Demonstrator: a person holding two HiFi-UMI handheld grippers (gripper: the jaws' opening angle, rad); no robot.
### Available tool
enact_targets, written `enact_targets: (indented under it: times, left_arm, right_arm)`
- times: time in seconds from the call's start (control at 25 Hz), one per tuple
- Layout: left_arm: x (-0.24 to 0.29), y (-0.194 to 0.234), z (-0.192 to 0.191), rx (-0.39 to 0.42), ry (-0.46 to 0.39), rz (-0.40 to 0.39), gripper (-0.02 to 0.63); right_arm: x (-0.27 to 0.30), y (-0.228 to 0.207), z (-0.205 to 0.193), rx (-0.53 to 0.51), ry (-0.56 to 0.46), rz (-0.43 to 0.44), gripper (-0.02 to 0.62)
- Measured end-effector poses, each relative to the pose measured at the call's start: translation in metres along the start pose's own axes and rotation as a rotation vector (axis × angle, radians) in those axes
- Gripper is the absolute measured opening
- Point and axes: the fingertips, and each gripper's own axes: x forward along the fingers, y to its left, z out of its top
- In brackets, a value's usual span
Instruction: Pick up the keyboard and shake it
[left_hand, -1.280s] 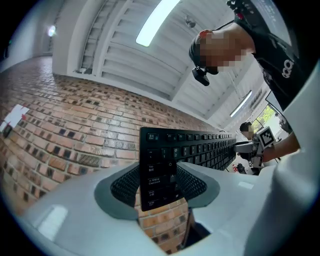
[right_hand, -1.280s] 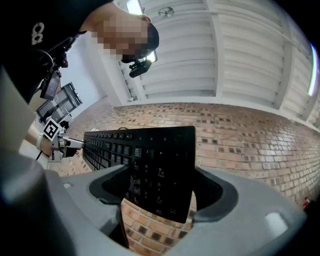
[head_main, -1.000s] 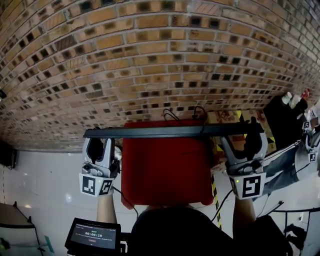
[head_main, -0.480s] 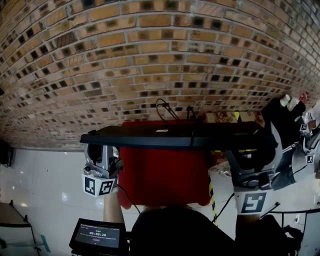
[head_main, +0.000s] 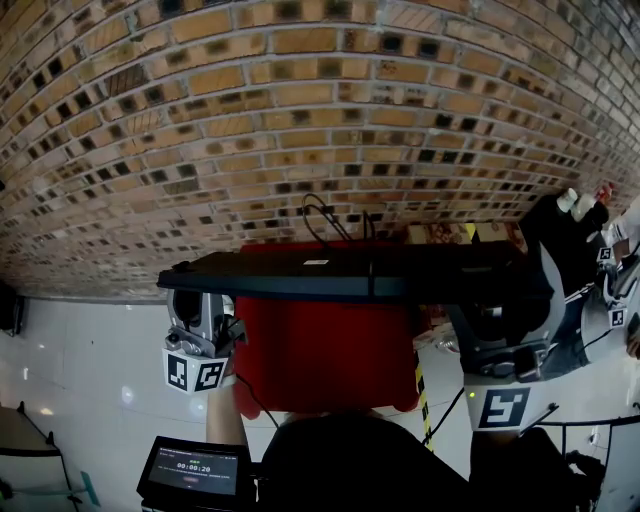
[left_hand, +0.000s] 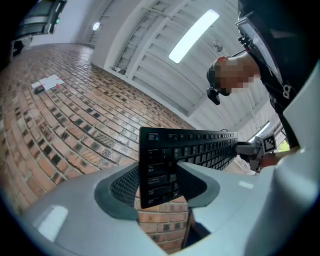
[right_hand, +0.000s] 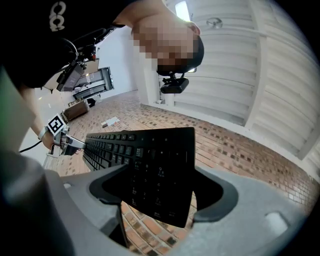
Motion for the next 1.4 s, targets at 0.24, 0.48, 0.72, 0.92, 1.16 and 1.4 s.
enact_targets:
  times: [0.24, 0.48, 0.72, 0.92, 1.16, 1.4]
  left_arm:
    - [0.013, -0.004, 0.013, 0.093, 0.025, -0.027, 0.232]
    - [0.024, -0.013, 0.023, 0.186, 0.055, -0.050, 0.232]
    - [0.038, -0.029, 0.041, 0.293, 0.066, -0.077, 0.232]
    - [0.048, -0.045, 0.056, 0.384, 0.067, -0.095, 0.232]
    - [0.059, -0.068, 0.072, 0.452, 0.051, -0.132, 0.232]
    - [0.066, -0.080, 0.082, 0.488, 0.039, -0.151, 0.232]
  right_arm:
    - [-0.008, -0.004, -0.027, 0.112, -0.001, -0.051, 0.371]
    - [-0.017, -0.005, -0.053, 0.213, -0.024, -0.095, 0.371]
    - [-0.028, -0.010, -0.077, 0.320, -0.022, -0.143, 0.371]
    - [-0.037, -0.012, -0.097, 0.422, -0.015, -0.176, 0.371]
    - [-0.050, -0.011, -0.119, 0.514, -0.016, -0.212, 0.371]
    - [-0.054, -0.010, -0.129, 0.577, -0.013, -0.224, 0.371]
